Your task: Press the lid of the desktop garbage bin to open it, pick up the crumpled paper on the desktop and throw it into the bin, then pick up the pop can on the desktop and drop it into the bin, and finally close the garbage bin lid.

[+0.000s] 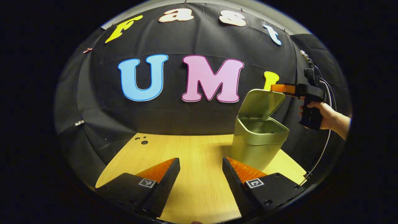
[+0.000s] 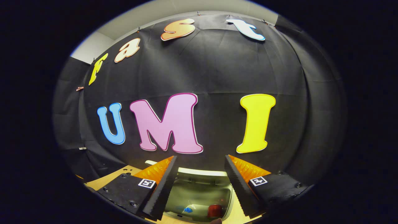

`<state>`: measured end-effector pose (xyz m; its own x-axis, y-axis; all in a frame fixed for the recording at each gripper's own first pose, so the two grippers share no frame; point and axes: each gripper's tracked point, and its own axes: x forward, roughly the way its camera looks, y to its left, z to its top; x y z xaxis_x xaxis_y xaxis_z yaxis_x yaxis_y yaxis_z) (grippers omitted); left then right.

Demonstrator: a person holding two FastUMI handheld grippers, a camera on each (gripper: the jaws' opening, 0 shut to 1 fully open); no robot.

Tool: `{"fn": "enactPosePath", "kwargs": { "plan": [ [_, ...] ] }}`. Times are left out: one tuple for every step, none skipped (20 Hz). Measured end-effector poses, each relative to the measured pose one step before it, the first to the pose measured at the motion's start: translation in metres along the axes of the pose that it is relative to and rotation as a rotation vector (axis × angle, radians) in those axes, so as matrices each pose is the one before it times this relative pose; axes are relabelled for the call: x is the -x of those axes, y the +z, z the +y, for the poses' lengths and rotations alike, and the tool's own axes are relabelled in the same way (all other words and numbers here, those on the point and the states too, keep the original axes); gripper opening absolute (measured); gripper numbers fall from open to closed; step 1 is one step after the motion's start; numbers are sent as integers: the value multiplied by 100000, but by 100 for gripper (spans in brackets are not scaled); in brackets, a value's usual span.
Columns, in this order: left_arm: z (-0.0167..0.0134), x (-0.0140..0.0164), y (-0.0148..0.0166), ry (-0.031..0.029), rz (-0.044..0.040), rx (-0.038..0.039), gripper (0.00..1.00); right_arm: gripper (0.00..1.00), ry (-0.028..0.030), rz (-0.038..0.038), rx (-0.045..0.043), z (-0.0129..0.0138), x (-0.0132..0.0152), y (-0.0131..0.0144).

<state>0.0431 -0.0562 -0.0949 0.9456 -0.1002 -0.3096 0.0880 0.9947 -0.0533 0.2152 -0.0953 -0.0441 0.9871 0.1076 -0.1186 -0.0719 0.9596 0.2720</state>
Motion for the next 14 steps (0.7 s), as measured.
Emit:
{"fn": "enactPosePath", "kwargs": {
  "plan": [
    [-18,115,11,25,-201,149,89,94,413,1904,-396,129,315,-662],
    [-65,138,117,-23,-324,-35,89,94,573,2825,-495,207,284,-916],
    [-46,103,6,101,-202,-217,89,94,617,2977,-455,159,279,-1105],
    [-84,127,114,18,-203,-284,89,93,546,3025,-493,45,171,-1194],
    [-97,114,-102,39,-47,-221,89,94,495,2617,-611,137,198,-1094],
    [-83,109,16,138,29,-137,89,94,243,1738,-260,83,74,-866],
    [-74,132,-51,175,-59,-56,89,93,49,1567,295,-8,15,-916],
    [-54,134,36,162,26,1,89,94,170,1598,485,101,99,-1025],
    [-88,86,-126,86,112,-23,89,94,120,1513,509,50,134,-943],
    [-94,160,83,172,1,-93,89,94,82,1297,568,7,102,-692],
    [-36,102,-82,171,-30,-78,89,94,-131,939,545,42,-40,-530],
    [-81,37,-9,78,91,2,89,94,-27,979,536,25,56,-589],
    [-107,114,-25,35,68,58,89,94,-38,690,503,47,104,-429],
    [-10,25,-13,-54,-21,71,89,94,-41,318,605,85,51,-314]
  ]
}}
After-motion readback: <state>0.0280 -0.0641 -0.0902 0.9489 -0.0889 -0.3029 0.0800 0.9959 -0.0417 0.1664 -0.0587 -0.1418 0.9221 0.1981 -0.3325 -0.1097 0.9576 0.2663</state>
